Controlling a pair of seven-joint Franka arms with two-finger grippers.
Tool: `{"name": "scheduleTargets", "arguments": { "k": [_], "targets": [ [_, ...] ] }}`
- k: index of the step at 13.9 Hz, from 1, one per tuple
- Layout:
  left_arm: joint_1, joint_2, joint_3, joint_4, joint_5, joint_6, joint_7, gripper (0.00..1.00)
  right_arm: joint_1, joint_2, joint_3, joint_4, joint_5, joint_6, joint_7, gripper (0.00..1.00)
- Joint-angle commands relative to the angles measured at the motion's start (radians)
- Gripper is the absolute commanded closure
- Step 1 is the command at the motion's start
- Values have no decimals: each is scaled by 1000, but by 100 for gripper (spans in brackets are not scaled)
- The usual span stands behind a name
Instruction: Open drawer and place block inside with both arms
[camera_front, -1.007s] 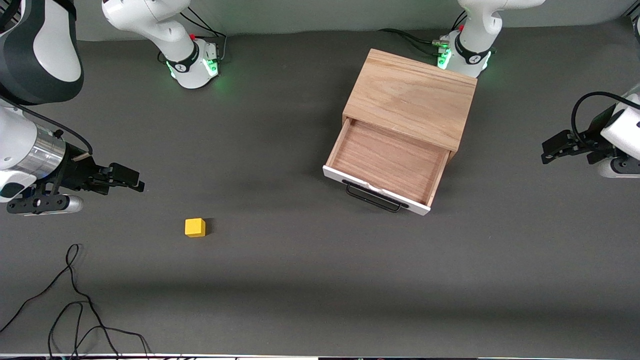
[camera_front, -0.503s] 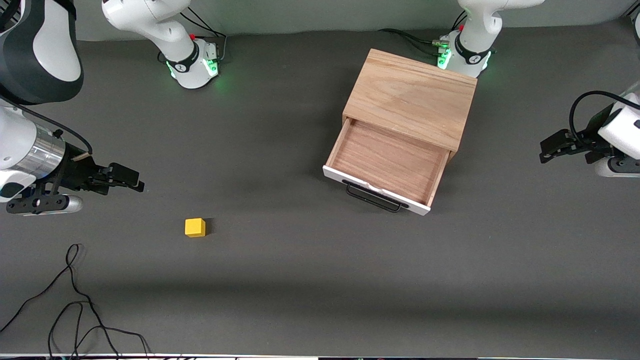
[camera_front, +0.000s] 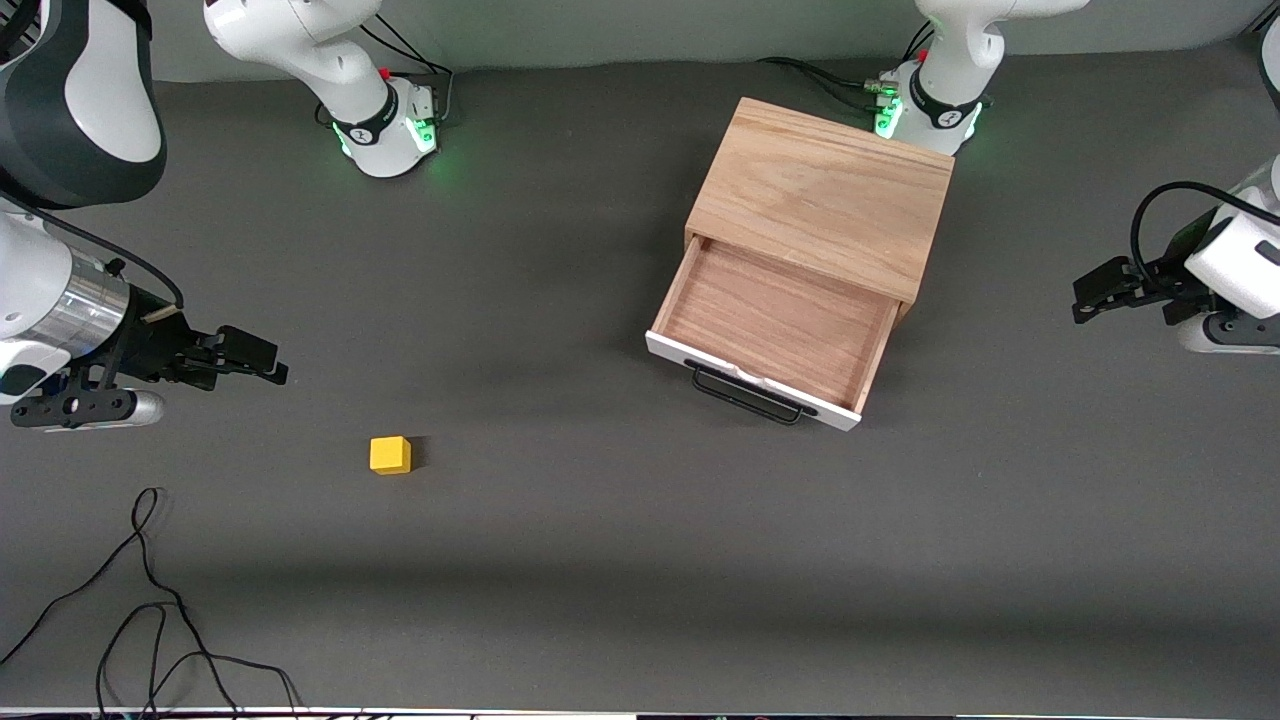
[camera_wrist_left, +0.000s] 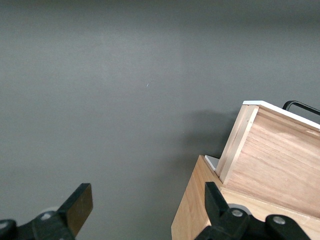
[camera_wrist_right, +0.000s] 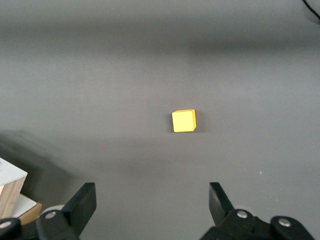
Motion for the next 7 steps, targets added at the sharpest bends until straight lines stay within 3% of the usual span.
{"name": "scheduleTargets", "arguments": {
  "k": [1, 7],
  "targets": [
    [6, -21, -5, -14, 11, -23, 16, 0, 2, 13, -4, 26, 3, 23, -15, 0],
    [15, -21, -2, -7, -2, -29, 5, 0, 97, 56, 6, 69, 4, 77, 32, 0]
  ]
}}
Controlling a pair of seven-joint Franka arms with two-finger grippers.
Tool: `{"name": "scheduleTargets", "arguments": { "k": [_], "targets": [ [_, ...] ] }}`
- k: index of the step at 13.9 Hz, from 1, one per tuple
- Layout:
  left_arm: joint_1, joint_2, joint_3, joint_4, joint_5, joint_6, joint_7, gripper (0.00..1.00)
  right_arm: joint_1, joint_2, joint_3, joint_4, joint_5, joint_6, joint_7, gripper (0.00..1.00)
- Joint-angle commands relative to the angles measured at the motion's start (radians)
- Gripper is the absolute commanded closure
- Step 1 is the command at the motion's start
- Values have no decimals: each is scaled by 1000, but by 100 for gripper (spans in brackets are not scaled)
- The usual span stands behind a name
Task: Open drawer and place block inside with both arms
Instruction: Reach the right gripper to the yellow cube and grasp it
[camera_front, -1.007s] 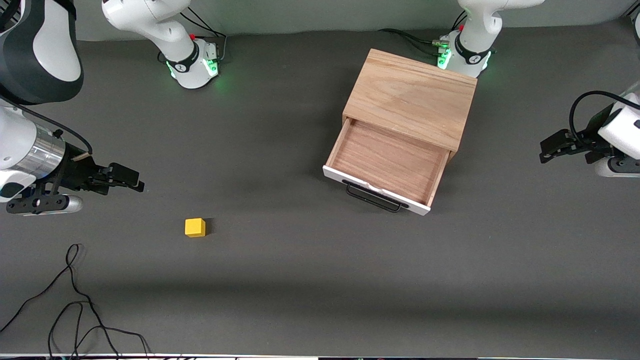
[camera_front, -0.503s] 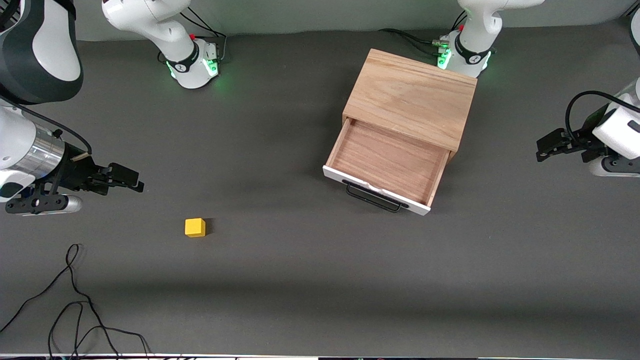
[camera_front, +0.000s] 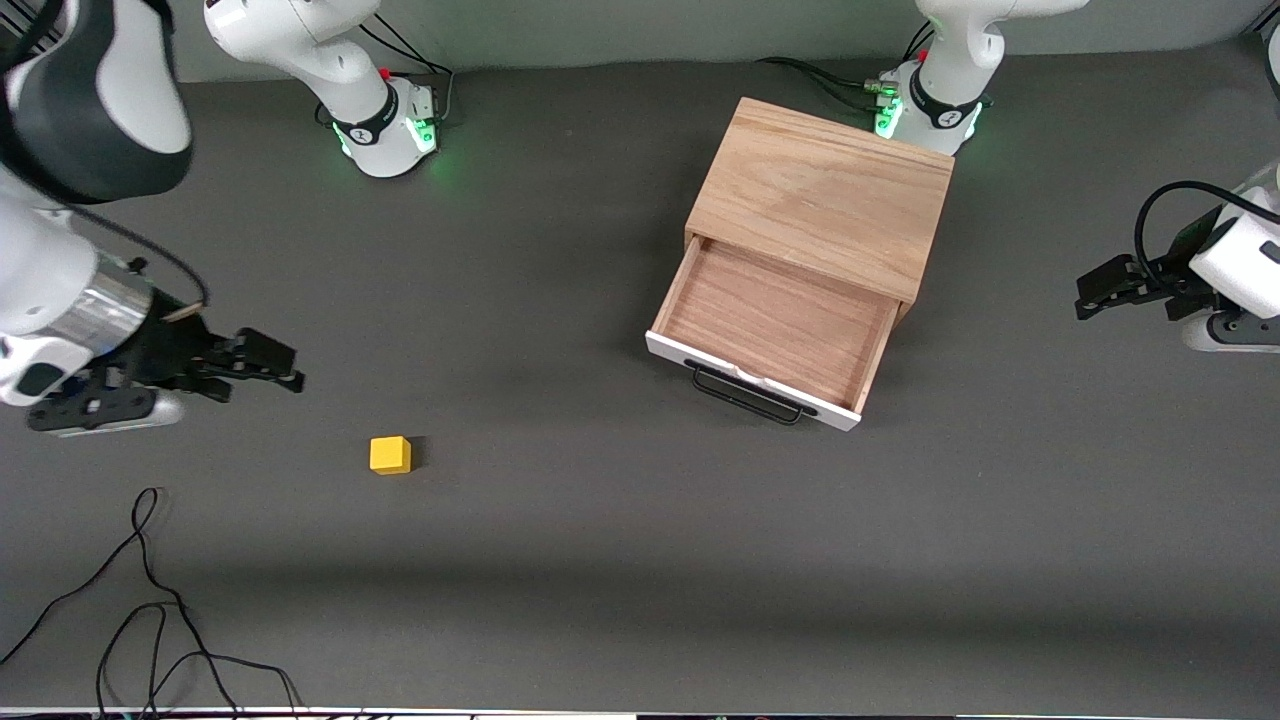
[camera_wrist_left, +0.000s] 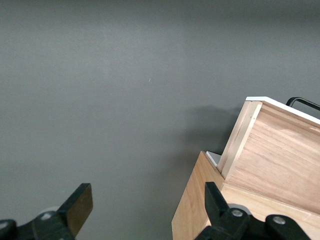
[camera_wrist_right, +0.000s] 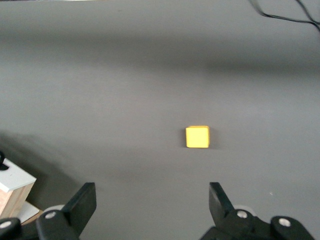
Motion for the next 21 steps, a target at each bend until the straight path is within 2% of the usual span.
{"name": "scheduleTargets", "arguments": {
  "k": [1, 3, 5, 6, 8, 13, 17, 19, 21],
  "targets": [
    [7, -21, -2, -7, -1, -9, 5, 0, 27, 53, 0, 70, 11, -1, 103, 0],
    [7, -21, -3, -7, 0, -6, 12, 0, 74, 74, 22, 66, 1, -4, 148, 0],
    [7, -24, -2, -7, -1, -7, 13, 0, 76, 112, 17, 46, -7, -13, 135, 0],
    [7, -24, -2, -7, -1, -7, 15, 0, 68, 132, 14, 29, -12, -13, 130, 0],
    [7, -26, -2, -7, -1, -9, 13, 0, 56, 178, 8, 14, -91, -1, 121, 0],
    [-3, -24, -3, -7, -1, -13, 12, 0, -10, 220, 4, -14, -101, 45, 52, 0],
    [1, -24, -5, -7, -1, -10, 10, 0, -41, 217, -10, -139, -98, 117, 35, 0],
    [1, -23, -5, -7, -1, -7, 12, 0, -42, 221, -9, -231, -81, 225, 41, 0],
    [0, -21, -5, -10, -1, -1, 10, 0, -35, 238, -9, -316, -27, 357, 36, 0]
  ]
}}
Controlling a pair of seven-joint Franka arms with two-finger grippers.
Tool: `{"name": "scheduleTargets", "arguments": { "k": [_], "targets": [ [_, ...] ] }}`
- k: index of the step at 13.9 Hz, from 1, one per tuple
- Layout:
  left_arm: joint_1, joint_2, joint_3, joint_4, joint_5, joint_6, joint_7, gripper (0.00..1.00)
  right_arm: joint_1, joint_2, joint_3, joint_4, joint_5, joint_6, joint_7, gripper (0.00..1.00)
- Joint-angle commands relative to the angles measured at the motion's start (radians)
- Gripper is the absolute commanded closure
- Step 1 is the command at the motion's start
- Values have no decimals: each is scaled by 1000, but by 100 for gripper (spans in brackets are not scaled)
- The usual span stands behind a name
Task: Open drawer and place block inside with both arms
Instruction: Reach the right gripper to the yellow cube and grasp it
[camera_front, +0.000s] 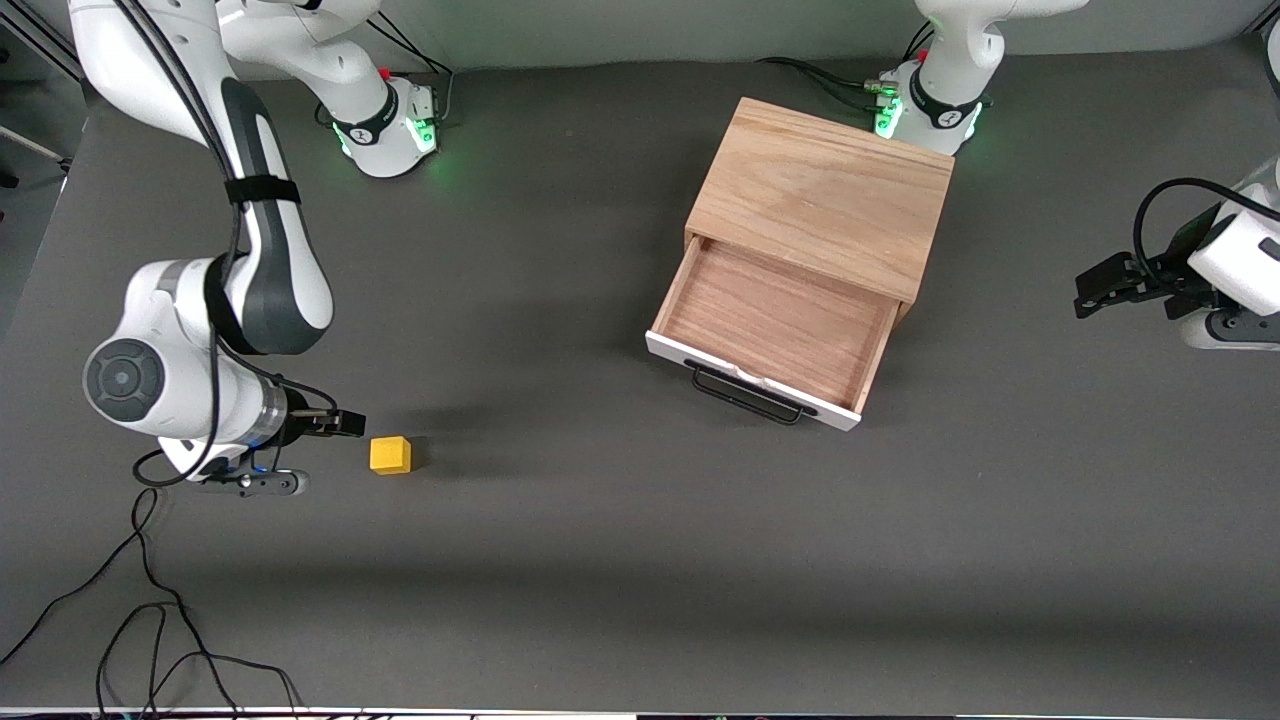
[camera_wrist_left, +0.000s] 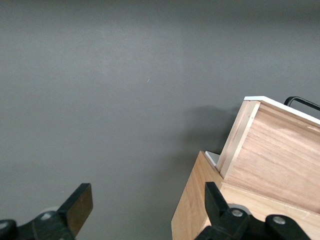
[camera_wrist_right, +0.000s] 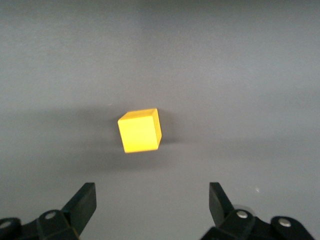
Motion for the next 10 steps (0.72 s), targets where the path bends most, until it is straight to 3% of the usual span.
{"name": "scheduleTargets", "arguments": {
  "k": [1, 10],
  "targets": [
    [3, -21, 1, -11, -1, -4, 14, 0, 16, 20, 8, -94, 46, 146, -20, 0],
    [0, -19, 3, -11, -1, -11, 13, 0, 65, 166, 10, -96, 89, 329, -54, 0]
  ]
}}
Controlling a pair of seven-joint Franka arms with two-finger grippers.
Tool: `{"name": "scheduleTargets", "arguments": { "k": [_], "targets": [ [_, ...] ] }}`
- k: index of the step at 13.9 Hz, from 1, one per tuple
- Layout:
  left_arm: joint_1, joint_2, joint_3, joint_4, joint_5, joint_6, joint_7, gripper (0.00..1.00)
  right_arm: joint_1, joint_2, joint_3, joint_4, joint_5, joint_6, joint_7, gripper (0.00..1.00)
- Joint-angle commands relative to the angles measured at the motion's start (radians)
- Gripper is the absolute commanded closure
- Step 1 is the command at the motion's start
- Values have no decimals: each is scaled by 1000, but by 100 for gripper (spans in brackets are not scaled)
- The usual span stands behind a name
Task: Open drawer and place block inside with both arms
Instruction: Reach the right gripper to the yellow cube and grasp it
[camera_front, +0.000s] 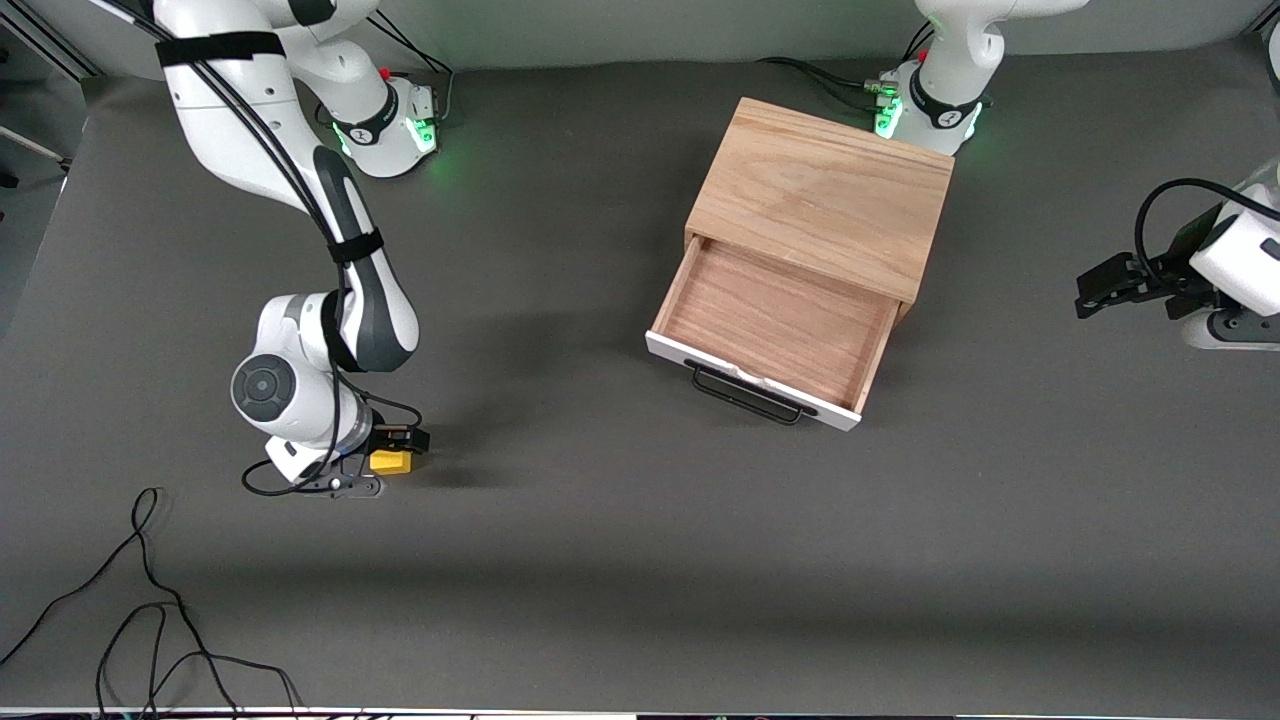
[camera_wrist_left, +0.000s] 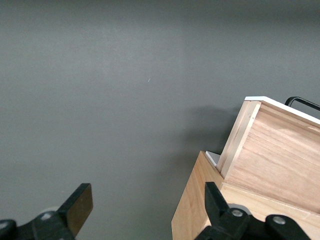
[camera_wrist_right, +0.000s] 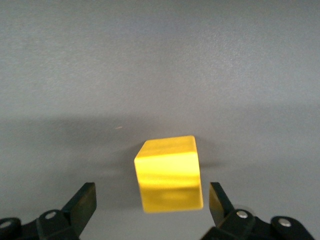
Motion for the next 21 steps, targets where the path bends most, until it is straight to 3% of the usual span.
{"name": "scheduleTargets", "arguments": {
  "k": [1, 2, 3, 5, 6, 8, 12, 16, 19, 21],
  "targets": [
    [0, -19, 1, -10, -1, -18, 13, 0, -3, 19, -8, 2, 23, 23, -60, 0],
    [-2, -18, -1, -8, 1, -23, 10, 0, -5, 28, -10, 2, 23, 25, -62, 0],
    [-2, -15, -1, -5, 1, -23, 10, 0, -5, 30, -10, 4, 23, 25, -62, 11],
    [-5, -12, -1, -4, 4, -21, 0, 0, -3, 30, -8, 5, 23, 22, -60, 55],
    [-7, -12, -1, -4, 4, -21, -1, 0, -5, 28, -8, 8, 23, 19, -57, 71],
    [-7, -12, -1, -4, 6, -20, -3, 0, -5, 17, -10, 18, 23, 5, -51, 91],
    [-7, -10, -1, -4, 12, -15, -4, 0, -3, -33, -15, 152, 54, -225, -25, 91],
    [-8, -12, -2, -2, 12, -14, -6, 0, 13, -53, 1, 430, 83, -541, 145, 91],
    [-8, -12, -4, -2, 12, -11, -6, 0, 47, -52, 16, 616, 248, -691, 339, 91],
    [-7, -12, -4, -2, 12, -9, -6, 0, 107, -52, 42, 683, 288, -707, 491, 91]
  ]
}}
